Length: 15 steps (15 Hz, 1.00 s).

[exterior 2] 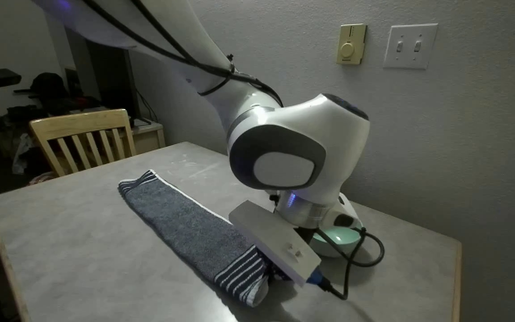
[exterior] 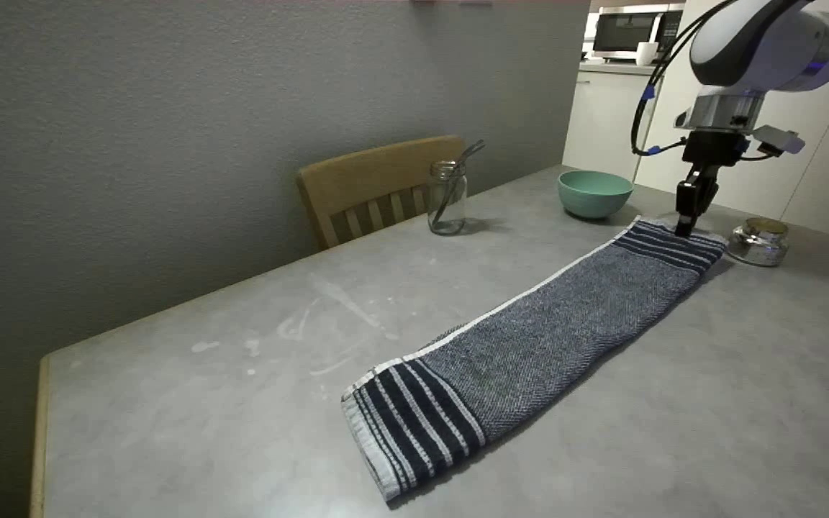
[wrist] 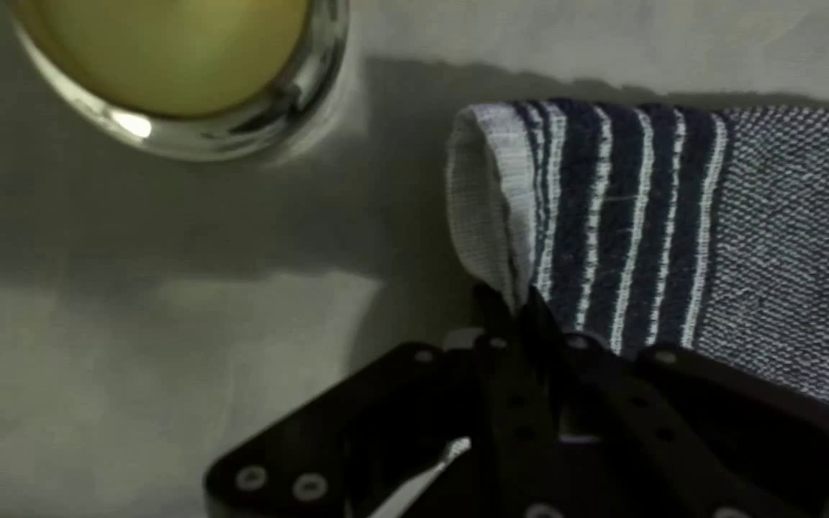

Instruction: Fold the towel.

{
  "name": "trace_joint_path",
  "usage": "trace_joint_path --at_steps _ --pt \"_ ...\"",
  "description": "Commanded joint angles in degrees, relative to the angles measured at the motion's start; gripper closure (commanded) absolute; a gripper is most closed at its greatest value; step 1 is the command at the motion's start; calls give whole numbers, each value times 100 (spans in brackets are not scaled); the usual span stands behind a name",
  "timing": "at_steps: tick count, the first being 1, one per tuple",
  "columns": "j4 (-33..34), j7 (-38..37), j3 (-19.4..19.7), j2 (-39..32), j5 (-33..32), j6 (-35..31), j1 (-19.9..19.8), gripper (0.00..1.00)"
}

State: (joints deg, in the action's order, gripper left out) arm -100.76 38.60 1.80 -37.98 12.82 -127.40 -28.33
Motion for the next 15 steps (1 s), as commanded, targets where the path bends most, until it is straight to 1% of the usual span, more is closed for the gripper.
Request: trace_joint_path --at_steps 1,5,10,15 --pt "-182 26 190 450 -197 87 81 98" --pt "-155 23 247 741 -322 117 162 98" --pt "-359 138 152 1249 -219 352 304 98" --pt "-847 33 93 1761 -318 556 820 98"
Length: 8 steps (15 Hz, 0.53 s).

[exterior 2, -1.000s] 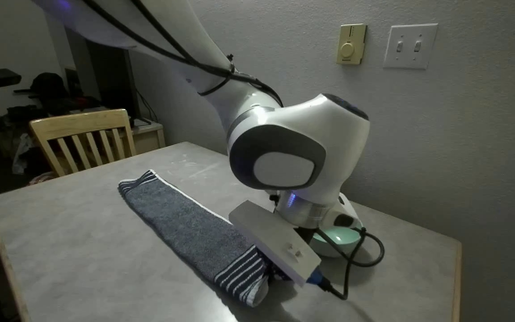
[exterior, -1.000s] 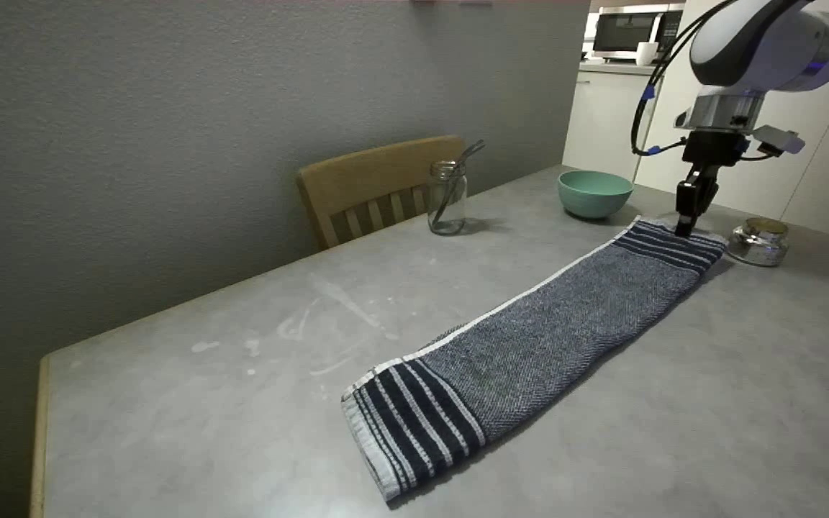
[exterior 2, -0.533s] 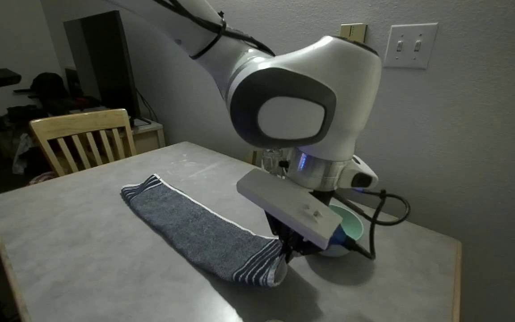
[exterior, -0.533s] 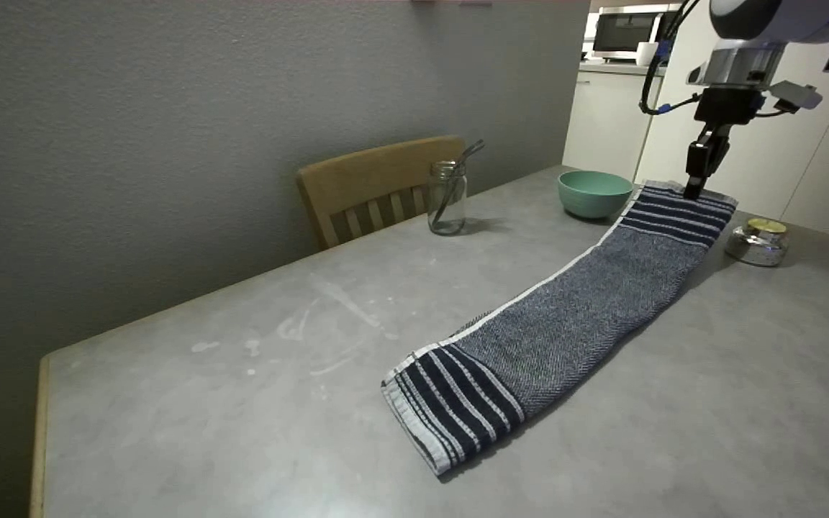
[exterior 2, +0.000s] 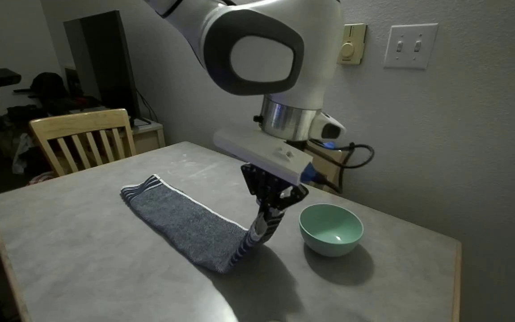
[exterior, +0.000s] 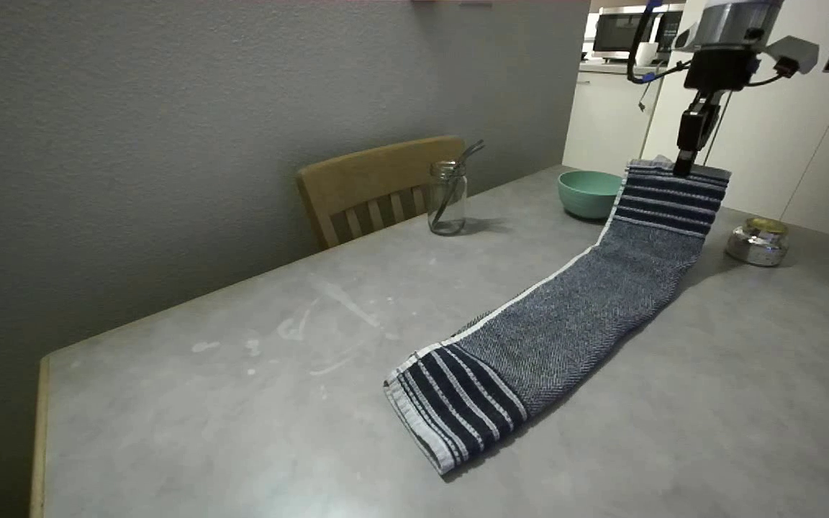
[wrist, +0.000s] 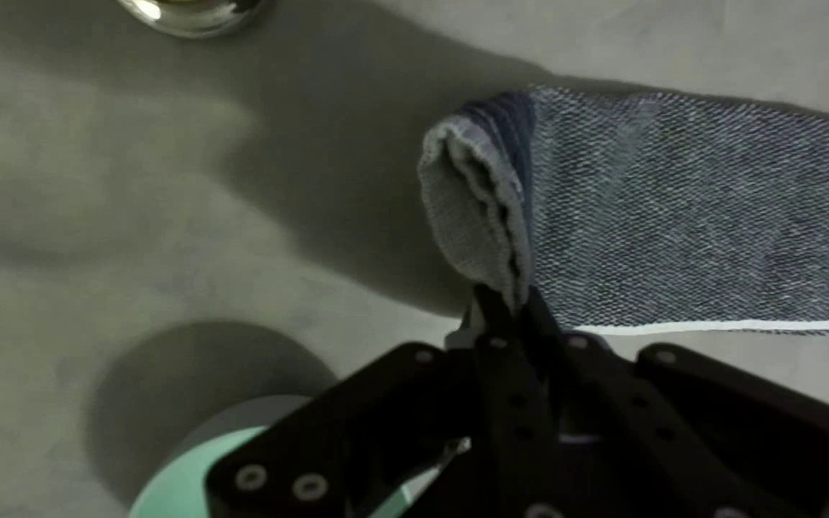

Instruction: Fold the towel.

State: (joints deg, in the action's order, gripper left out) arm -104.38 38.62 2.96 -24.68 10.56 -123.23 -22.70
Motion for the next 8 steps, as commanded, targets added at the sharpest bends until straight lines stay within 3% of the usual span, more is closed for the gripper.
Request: trace_joint_path --at_steps 1,8 --pt "-571 -15 -35 490 -124 183 391 98" --pt "-752 -557 -167 532 -262 193 1182 98"
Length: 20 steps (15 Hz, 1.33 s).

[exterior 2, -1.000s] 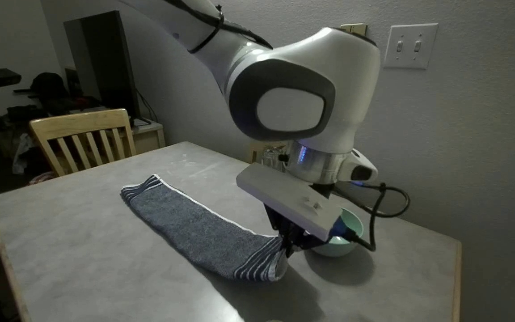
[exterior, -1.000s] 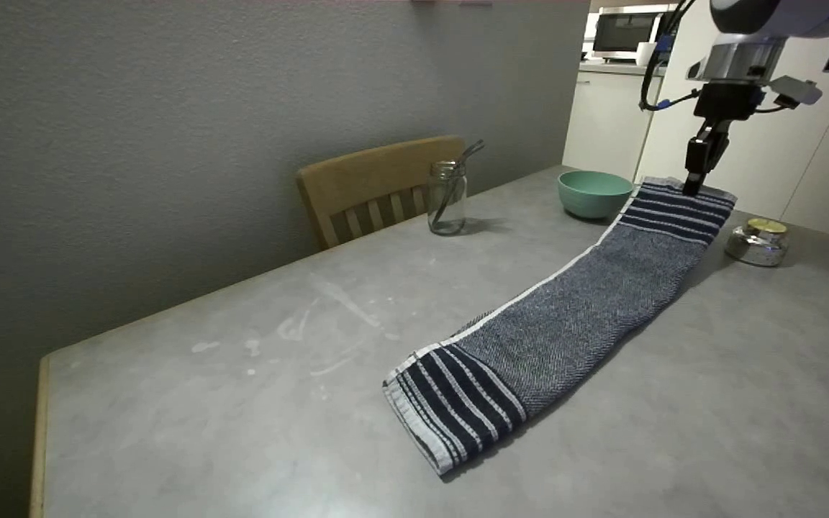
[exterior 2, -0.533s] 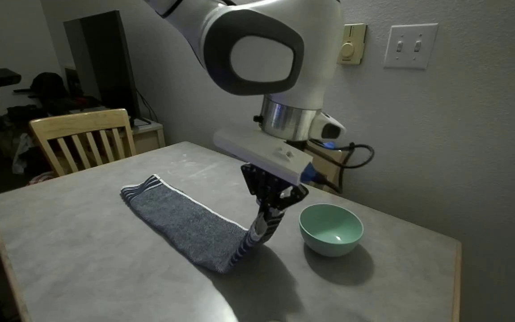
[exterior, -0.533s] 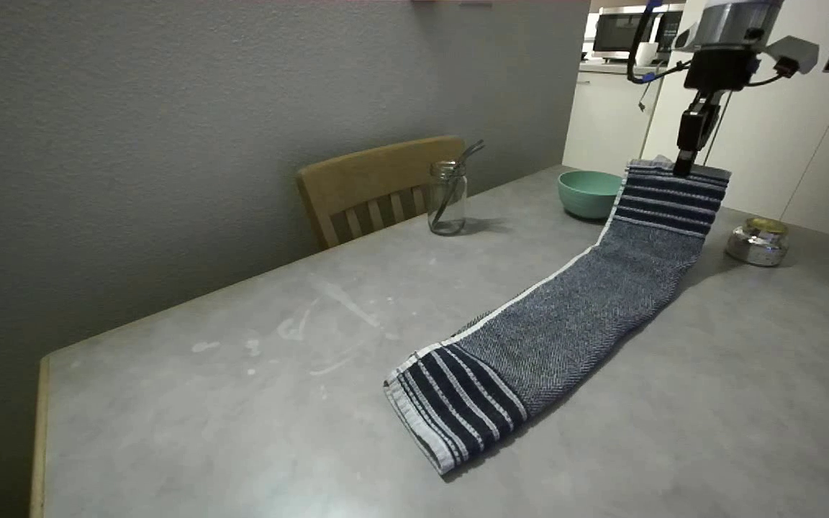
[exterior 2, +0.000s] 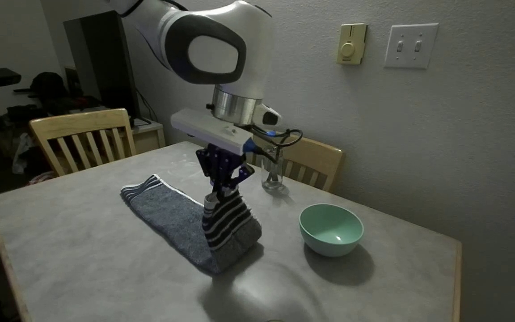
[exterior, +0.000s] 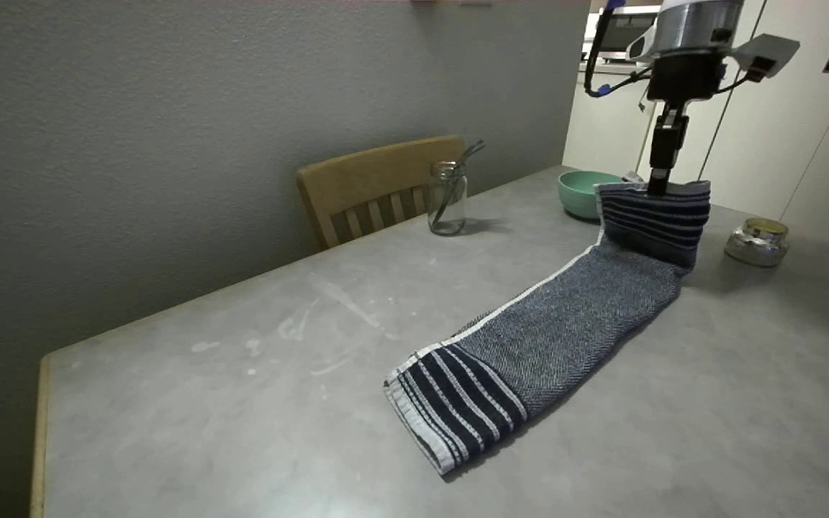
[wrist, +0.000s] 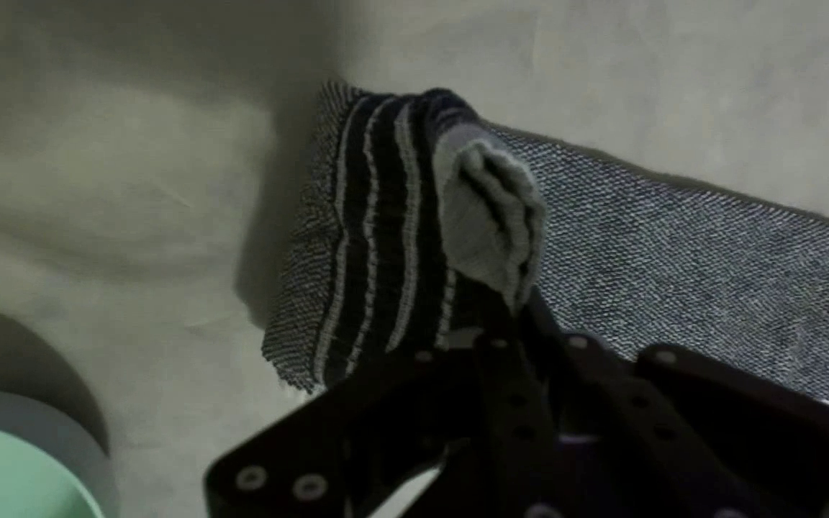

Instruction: Fold the towel.

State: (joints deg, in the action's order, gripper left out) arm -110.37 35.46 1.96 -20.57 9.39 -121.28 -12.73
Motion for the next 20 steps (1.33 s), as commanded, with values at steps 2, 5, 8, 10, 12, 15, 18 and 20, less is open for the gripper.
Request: trace_joint_path --at_steps 2,5,8,10,12,15,18,20 --pt "-24 -376 -170 3 -120 -37 353 98" --pt "147 -130 -399 -114 -54 409 475 98" --pt "47 -298 -408 -71 -23 246 521 93" --pt "55 -267 -415 -85 -23 255 521 93" --pt "59 -245 -405 -84 -22 260 504 93" --pt "176 -523 -435 -218 -53 194 629 98" --pt "735 -991 -585 -627 -157 281 912 98" --pt "1245 -1348 -667 -968 -264 427 1157 98"
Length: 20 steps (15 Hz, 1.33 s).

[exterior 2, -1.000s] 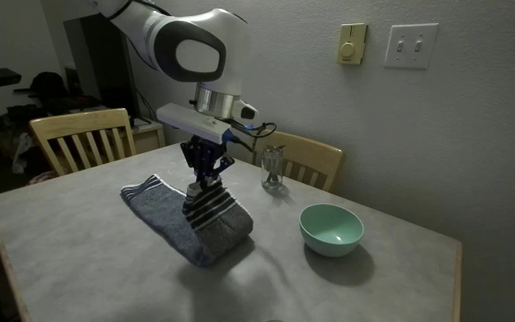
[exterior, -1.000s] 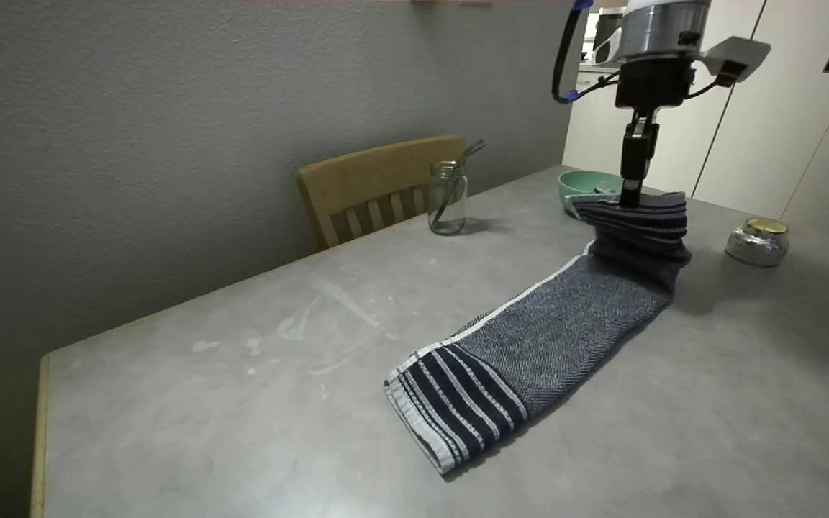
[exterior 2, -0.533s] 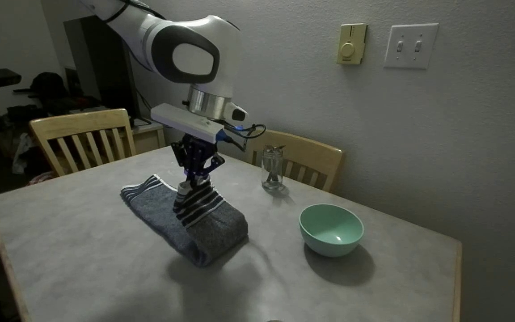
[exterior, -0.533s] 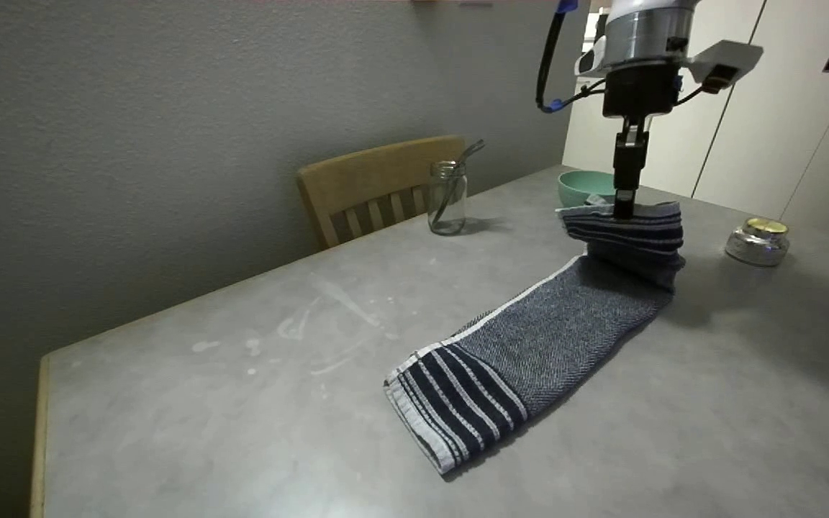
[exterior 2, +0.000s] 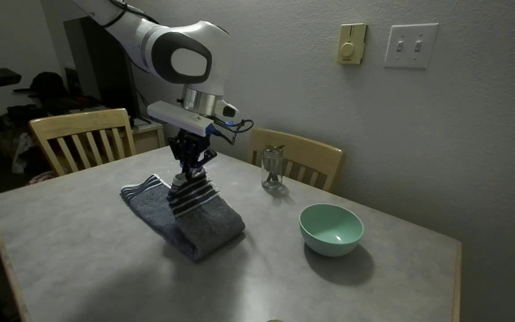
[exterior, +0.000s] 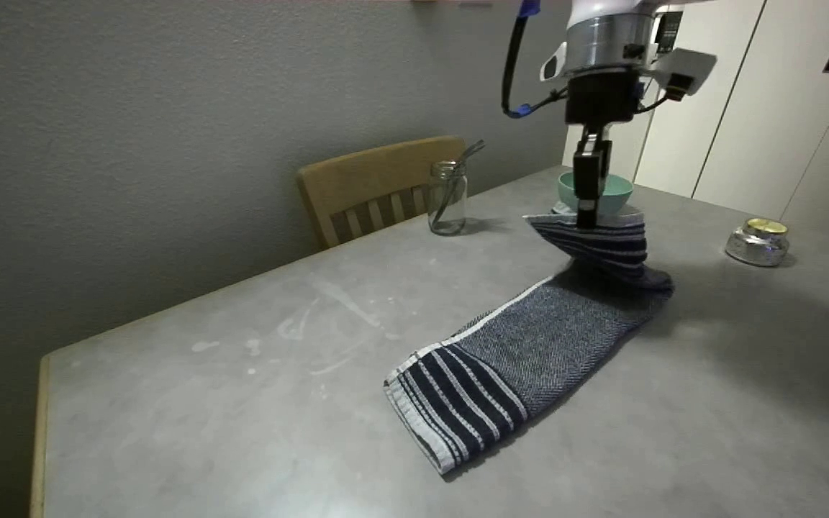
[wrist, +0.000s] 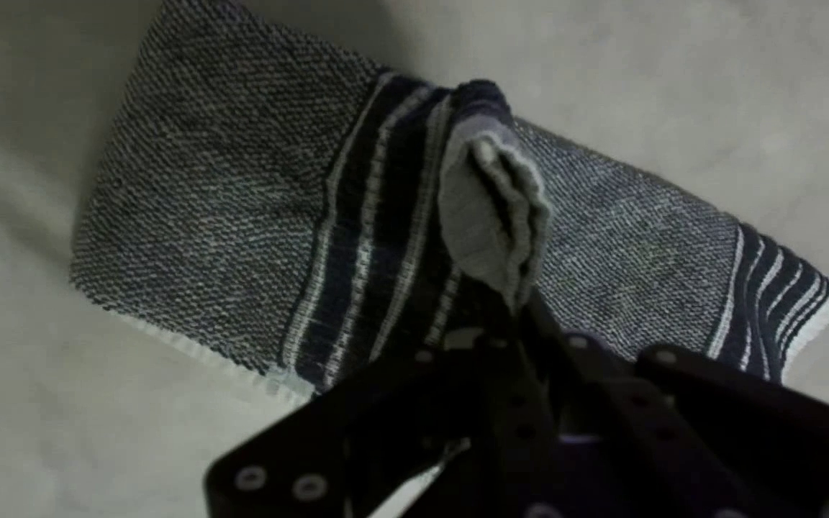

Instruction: Fold the towel.

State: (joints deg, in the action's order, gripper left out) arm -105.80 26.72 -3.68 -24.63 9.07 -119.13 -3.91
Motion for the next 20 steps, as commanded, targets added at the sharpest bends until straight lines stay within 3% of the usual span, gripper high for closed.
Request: trace_joint_path --at_steps 1,8,12,20 --pt "1030 -612 -131 -733 -314 261 387 98" --pt "2506 -1053 -178 -1575 -897 1298 919 98" --pt "2755 -951 -217 -1555 -1154 1849 1001 98" --pt "3324 -557 -537 -1928 -1149 2002 1263 98"
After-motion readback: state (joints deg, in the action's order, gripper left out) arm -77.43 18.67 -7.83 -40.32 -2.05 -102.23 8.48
